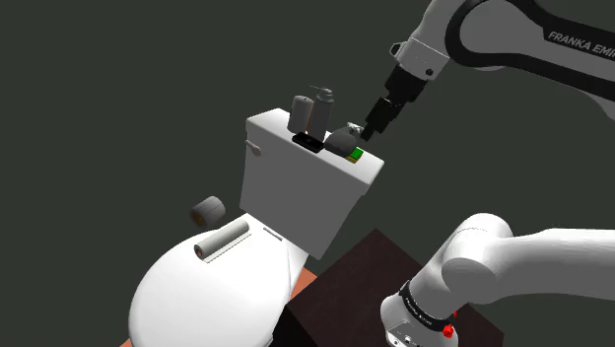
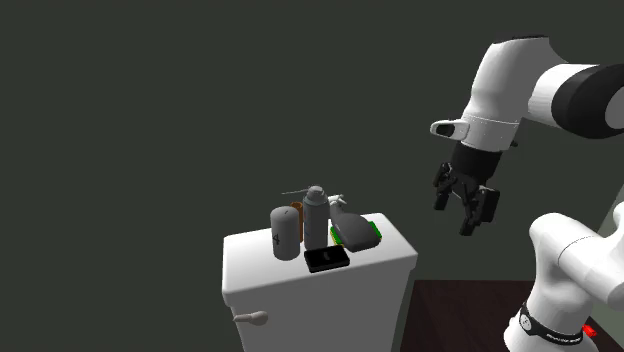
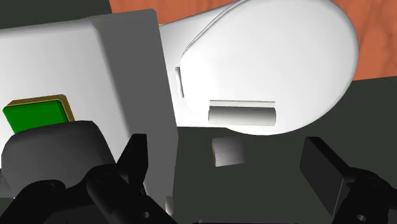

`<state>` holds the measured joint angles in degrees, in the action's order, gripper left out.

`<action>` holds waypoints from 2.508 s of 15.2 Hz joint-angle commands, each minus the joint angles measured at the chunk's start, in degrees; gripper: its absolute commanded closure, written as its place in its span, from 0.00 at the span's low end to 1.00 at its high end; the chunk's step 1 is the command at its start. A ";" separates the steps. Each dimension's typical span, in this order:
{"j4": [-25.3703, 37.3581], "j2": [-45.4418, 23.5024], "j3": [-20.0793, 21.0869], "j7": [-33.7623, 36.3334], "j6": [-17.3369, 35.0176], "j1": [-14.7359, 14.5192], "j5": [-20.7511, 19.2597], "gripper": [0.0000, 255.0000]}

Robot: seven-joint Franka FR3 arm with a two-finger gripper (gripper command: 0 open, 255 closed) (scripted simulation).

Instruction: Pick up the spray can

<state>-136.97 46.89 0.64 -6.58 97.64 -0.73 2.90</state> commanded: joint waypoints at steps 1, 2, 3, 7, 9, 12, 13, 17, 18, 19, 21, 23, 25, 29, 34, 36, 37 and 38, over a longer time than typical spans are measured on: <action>0.00 0.00 0.00 0.00 0.00 0.00 0.00 0.00; 1.52 -2.38 -0.34 -0.25 0.68 0.29 -0.34 0.00; 3.10 -4.75 -0.68 -0.49 1.29 0.56 -0.67 0.00; 10.07 -14.08 -1.97 -1.35 2.99 1.53 -1.75 0.00; 13.94 -18.69 -2.59 -1.74 3.40 1.94 -2.16 0.00; 20.25 -25.56 -3.52 -2.31 3.50 2.49 -2.62 0.00; 22.50 -27.86 -3.82 -2.50 3.39 2.67 -2.72 0.00; 32.31 -37.14 -5.00 -3.30 2.24 3.39 -2.90 0.00; 35.00 -39.51 -5.28 -3.51 1.77 3.59 -2.88 0.00; 37.81 -41.91 -5.56 -3.73 1.21 3.81 -2.83 0.00; 43.79 -46.84 -6.11 -4.16 -0.15 4.27 -2.66 0.00; 50.41 -52.01 -6.62 -4.60 -1.91 4.81 -2.38 0.00; 57.89 -57.55 -7.09 -5.04 -4.16 5.48 -1.99 0.00; 72.90 -67.88 -7.64 -5.66 -9.35 7.00 -1.12 0.00; 66.23 -66.07 -7.61 -5.57 -4.48 6.72 -1.35 0.00; 63.26 -65.42 -7.59 -5.54 -2.15 6.61 -1.43 0.00; 63.22 -65.40 -7.59 -5.54 -2.14 6.61 -1.43 0.00; 63.25 -65.42 -7.59 -5.54 -2.15 6.61 -1.43 0.00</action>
<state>-73.51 -18.55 -6.95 -12.12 95.25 5.89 1.48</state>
